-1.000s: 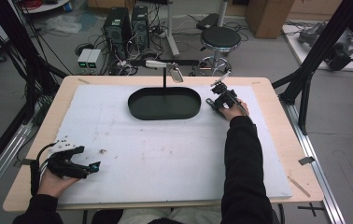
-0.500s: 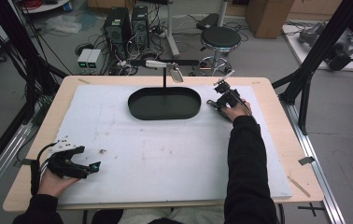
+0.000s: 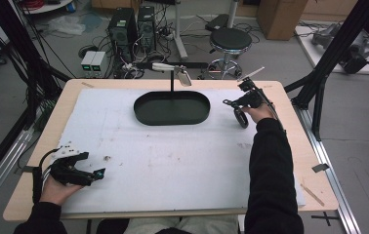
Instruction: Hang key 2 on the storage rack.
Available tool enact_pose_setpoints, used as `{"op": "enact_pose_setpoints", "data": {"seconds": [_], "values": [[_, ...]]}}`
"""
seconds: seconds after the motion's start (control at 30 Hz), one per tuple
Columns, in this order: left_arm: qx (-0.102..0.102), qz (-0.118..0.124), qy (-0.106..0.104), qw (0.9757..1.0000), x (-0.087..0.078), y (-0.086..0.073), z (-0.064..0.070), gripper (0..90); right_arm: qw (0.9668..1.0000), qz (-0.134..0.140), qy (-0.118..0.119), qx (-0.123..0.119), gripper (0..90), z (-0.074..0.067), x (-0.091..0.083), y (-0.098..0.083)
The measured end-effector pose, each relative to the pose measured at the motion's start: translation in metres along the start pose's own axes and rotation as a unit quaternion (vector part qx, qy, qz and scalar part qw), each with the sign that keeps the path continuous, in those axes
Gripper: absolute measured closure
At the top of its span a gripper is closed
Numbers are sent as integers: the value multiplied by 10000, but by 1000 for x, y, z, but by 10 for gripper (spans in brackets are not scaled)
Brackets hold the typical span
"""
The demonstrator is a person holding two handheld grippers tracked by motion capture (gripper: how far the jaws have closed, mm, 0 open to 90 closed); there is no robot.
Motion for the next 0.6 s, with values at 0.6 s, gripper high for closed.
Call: {"op": "enact_pose_setpoints", "data": {"seconds": [0.6], "values": [[-26, 94, -117, 9999, 0, 3, 0, 19, 9977, 550, 343, -218, 864, -25, -47, 19]]}}
Point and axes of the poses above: each handheld gripper's, and its own axes: x roughly forward along the jaws, y roughly out of its top, z roughly to its right, the point moved 9 cm from there along x, roughly forward along the jaws, and after that the axes turned 9 degrees about y, right-handed, at the moved point
